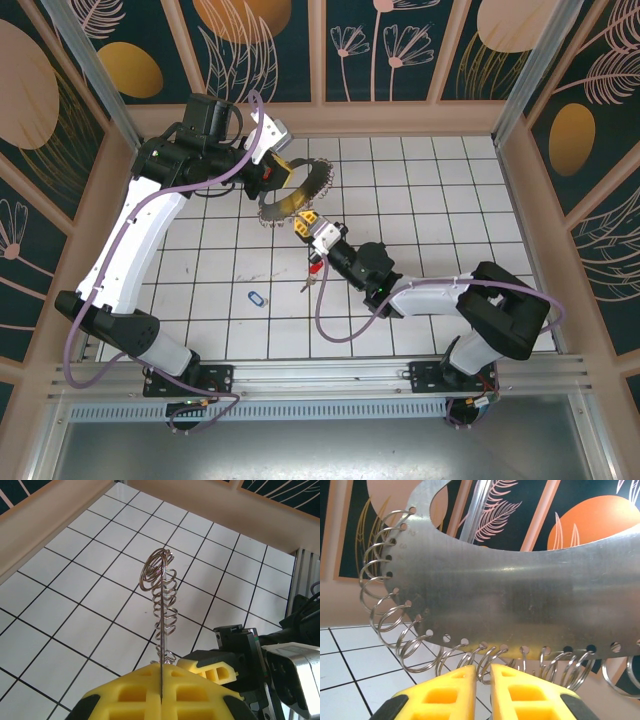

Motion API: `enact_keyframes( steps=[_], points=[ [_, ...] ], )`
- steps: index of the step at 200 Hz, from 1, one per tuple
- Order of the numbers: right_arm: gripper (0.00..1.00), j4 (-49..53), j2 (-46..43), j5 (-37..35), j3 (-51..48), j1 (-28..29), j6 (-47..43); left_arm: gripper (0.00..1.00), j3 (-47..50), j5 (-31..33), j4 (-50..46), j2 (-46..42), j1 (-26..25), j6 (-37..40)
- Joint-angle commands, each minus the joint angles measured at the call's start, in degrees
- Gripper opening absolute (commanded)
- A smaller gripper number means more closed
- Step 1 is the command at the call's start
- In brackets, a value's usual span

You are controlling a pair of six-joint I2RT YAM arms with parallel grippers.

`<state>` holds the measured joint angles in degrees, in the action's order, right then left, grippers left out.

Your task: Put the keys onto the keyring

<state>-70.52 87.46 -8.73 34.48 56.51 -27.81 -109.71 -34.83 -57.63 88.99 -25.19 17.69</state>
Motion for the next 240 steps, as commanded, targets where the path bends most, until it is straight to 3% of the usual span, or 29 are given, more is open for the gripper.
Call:
enact_keyframes(
  steps=[1, 129, 184, 199, 240],
  points=[
    [0.16, -1.9, 0.6, -1.6, 1.9, 0.1, -1.0, 0.0, 0.3, -0.3, 2.2, -1.5, -0.2, -0.9],
    [0.21, -2.5, 2.1, -3.5, 3.1, 0.0, -0.4, 0.0, 0.5, -0.2, 2.4, -1.7, -0.2, -0.8],
    [0.17, -3.2, 2.6, -3.2, 3.1, 0.0, -0.3, 0.0, 1.4, -0.2, 2.9, -2.2, -0.2, -1.0],
    [0.1, -3.2, 2.6, -3.0, 3.1, 0.0, -0.2, 0.0, 1.6, 0.1, 3.2, -2.4, -0.2, -1.1],
    [0.06, -2.5, 2.4, -3.3, 2.2, 0.0, -0.4, 0.0, 3.6, 0.7, 9.0, -4.2, -0.2, -3.9]
  ],
)
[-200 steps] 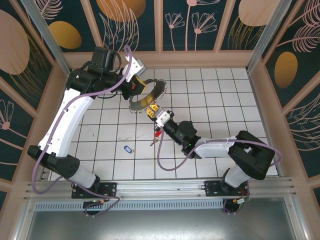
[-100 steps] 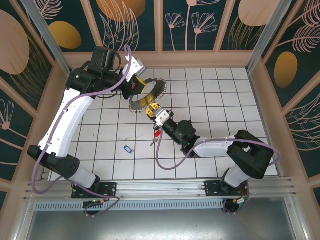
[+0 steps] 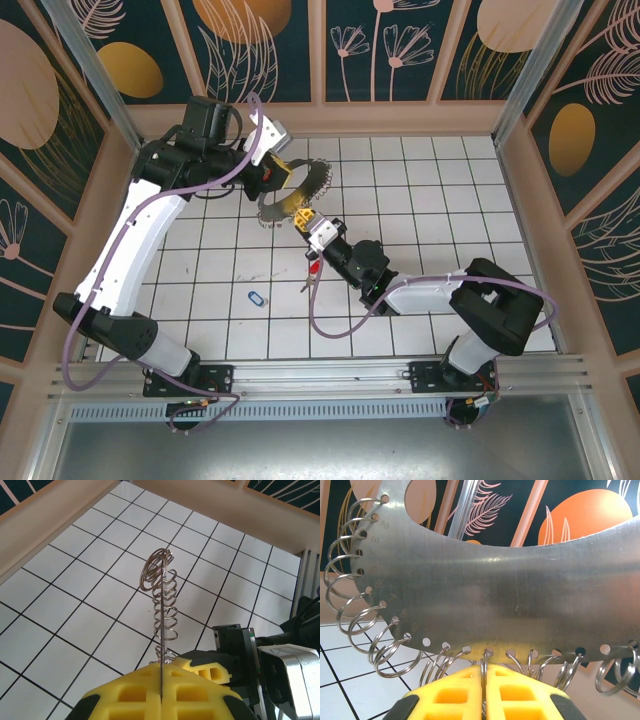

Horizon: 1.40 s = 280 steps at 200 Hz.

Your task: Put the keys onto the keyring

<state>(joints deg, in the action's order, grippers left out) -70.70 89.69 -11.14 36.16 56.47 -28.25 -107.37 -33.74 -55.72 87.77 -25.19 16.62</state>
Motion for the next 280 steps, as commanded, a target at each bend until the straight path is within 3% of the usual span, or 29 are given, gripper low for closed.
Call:
enact_keyframes(
  steps=[1, 13, 35, 78, 134, 142, 181, 232, 246, 280],
  points=[
    [0.06, -2.3, 0.1, -1.0, 0.5, 0.1, 0.0, 0.0, 1.4, -0.4, 7.5, -3.0, -0.2, -3.0],
    [0.0, -2.2, -0.2, -1.2, -0.2, 0.0, -0.1, 0.0, 3.0, 0.5, 10.8, -4.0, -0.2, -4.7],
    [0.0, -0.4, -2.2, 0.5, -1.4, -0.5, 0.8, 0.0, 6.4, 5.5, 15.6, -5.2, -0.2, -8.5],
    [0.0, 6.0, -8.7, 9.3, -4.3, -4.3, 4.8, 0.0, 16.7, 6.1, 28.7, -6.7, 0.0, -19.9],
    [0.0, 20.3, -20.3, 29.4, -8.1, -16.7, 12.0, 0.01, 30.4, -2.4, 51.6, -4.0, 1.2, -40.0],
    [0.0, 22.9, -21.4, 32.9, -8.0, -18.7, 12.0, 0.05, 32.0, -3.9, 54.5, -2.8, 1.2, -42.9],
    [0.0, 36.6, -25.4, 43.9, -6.4, -26.9, 11.0, 0.07, 39.8, -10.8, 71.1, 4.2, 1.2, -57.1],
    [0.0, 45.5, -27.3, 50.0, -5.1, -33.6, 9.5, 0.27, 43.9, -11.2, 80.2, 10.1, 1.1, -62.4],
    [0.0, 46.7, -27.3, 50.0, -4.9, -34.2, 9.3, 0.37, 44.6, -10.8, 80.9, 11.9, 1.1, -62.4],
    [0.0, 48.4, -26.6, 47.1, -4.2, -35.5, 8.8, 0.44, 46.2, -8.5, 80.1, 13.0, 1.1, -60.4]
  ],
)
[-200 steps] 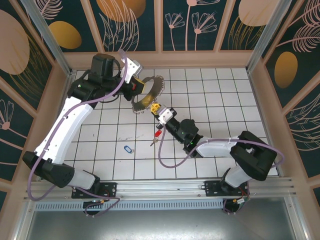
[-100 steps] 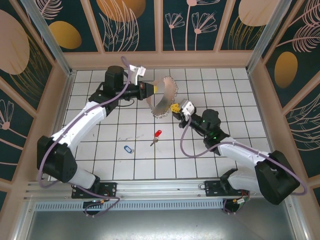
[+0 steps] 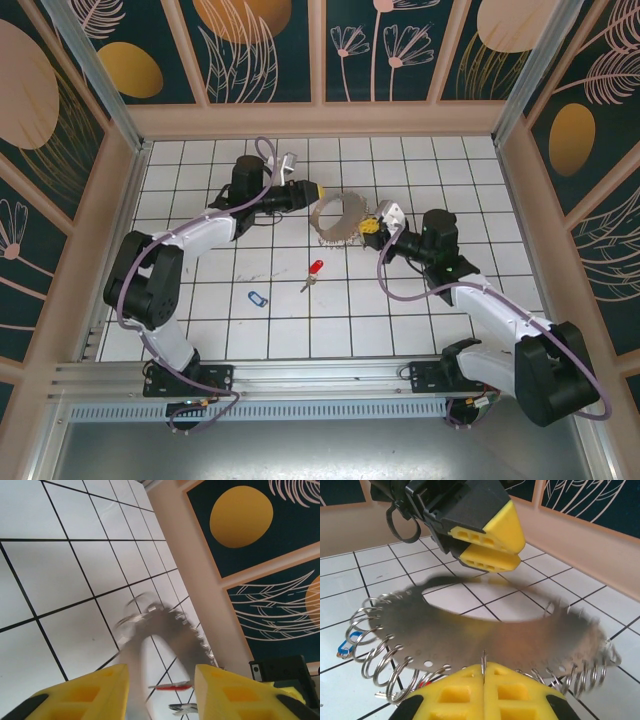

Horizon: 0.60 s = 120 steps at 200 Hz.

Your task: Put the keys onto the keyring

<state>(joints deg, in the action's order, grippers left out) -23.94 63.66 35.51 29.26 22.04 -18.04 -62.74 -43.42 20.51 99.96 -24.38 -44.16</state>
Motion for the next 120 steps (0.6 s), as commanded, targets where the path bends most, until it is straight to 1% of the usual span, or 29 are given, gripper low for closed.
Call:
enact_keyframes(
  steps=[1, 14, 24, 44, 65, 69, 77, 90, 103, 113, 120],
  points=[
    [0.0, 1.7, -0.6, 0.5, 2.7, -1.1, -1.4, 0.44, 1.6, 1.2, 3.8, 0.7, 0.3, 0.5],
    [0.0, 3.0, 0.1, -2.4, 3.3, -1.6, -2.0, 0.47, 2.1, 3.5, 1.9, 0.5, 0.3, 2.2],
    [0.0, 3.9, 0.5, -4.4, 3.7, -2.1, -2.1, 0.48, 2.4, 4.7, 0.6, 0.5, 0.3, 3.9],
    [0.0, 5.8, 1.0, -4.5, 4.4, -3.9, -3.5, 0.48, 3.4, 6.9, -0.5, -0.2, 0.3, 5.7],
    [0.0, 11.2, 1.8, -7.5, 6.2, -3.9, -9.0, 0.48, 4.9, 8.7, 0.4, -1.4, 0.3, 7.7],
    [0.0, 12.3, 2.0, -8.4, 6.6, -3.8, -9.9, 0.48, 5.2, 9.2, 0.5, -3.2, 0.3, 8.0],
    [0.0, 14.2, 2.4, -10.0, 7.5, -3.8, -11.8, 0.49, 5.7, 9.9, 1.1, -4.1, 0.3, 8.7],
    [0.0, 17.7, 3.3, -13.5, 8.4, -2.4, -16.4, 0.49, 6.5, 9.9, 2.3, -5.4, 0.3, 9.7],
    [0.0, 20.2, 4.4, -15.5, 8.6, -0.4, -19.2, 0.48, 6.7, 9.7, 3.1, -6.1, 0.3, 10.5],
    [0.0, 21.2, 5.6, -15.5, 8.5, 0.7, -19.0, 0.48, 6.7, 8.1, 3.6, -6.2, 0.2, 11.3],
    [0.0, 21.1, 6.6, -14.5, 8.5, 0.7, -16.7, 0.47, 6.7, 6.9, 3.8, -6.1, 0.1, 11.8]
  ],
)
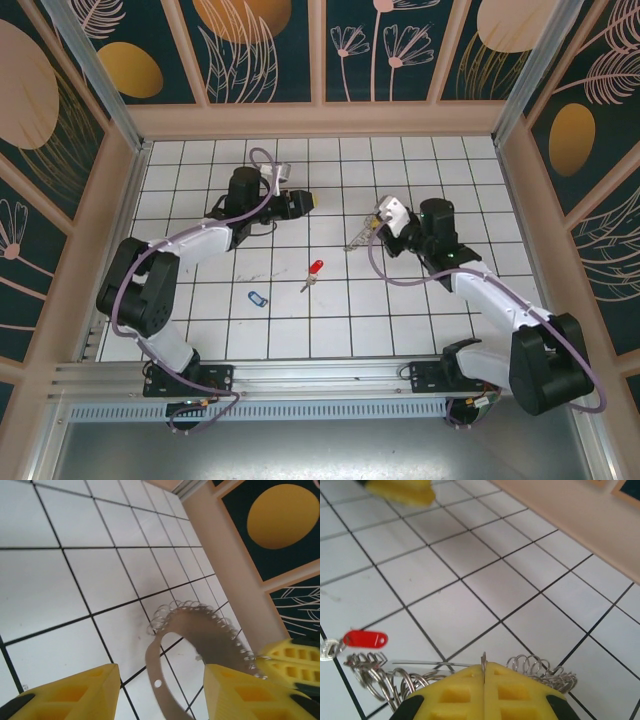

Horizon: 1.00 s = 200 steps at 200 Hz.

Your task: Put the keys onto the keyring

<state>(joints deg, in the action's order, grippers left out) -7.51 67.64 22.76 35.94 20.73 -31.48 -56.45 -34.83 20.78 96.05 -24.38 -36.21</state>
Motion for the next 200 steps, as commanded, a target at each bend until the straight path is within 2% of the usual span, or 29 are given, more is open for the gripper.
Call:
enact_keyframes(
  steps=[1, 52, 85, 102, 136, 161, 183, 200],
  points=[
    [0.0, 4.6, 2.7, -1.5, 1.8, 2.0, -2.8, 0.47, 0.4, -1.8, 3.6, -2.1, 0.2, 3.8],
    [0.0, 2.1, 9.0, 10.6, 1.2, 1.8, 11.6, 0.43, -1.6, -7.7, 2.4, 1.4, -3.5, 7.3],
    [0.0, 2.6, 9.5, 8.7, 1.0, 1.7, 17.1, 0.44, -3.1, -10.6, 0.7, 4.8, -5.6, 9.1],
    [0.0, 3.1, 8.4, 11.6, 0.8, 1.0, 18.3, 0.47, -4.2, -10.3, -2.7, 5.7, -6.7, 12.5],
    [0.0, 6.8, 7.5, 10.7, 2.3, 0.7, 22.9, 0.41, -7.4, -13.2, -8.0, 8.6, -8.7, 15.7],
    [0.0, 8.7, 6.4, 8.7, 1.9, 0.4, 26.0, 0.4, -4.5, -10.8, -7.3, 6.1, -10.3, 18.3],
    [0.0, 8.7, 5.7, 9.5, 1.5, 0.4, 28.2, 0.46, -2.2, -6.3, -7.6, 3.0, -11.3, 22.5],
    [0.0, 7.3, 5.4, 9.1, 1.1, 0.4, 30.0, 0.47, -2.1, -3.5, -9.7, 2.5, -11.6, 25.5]
  ],
)
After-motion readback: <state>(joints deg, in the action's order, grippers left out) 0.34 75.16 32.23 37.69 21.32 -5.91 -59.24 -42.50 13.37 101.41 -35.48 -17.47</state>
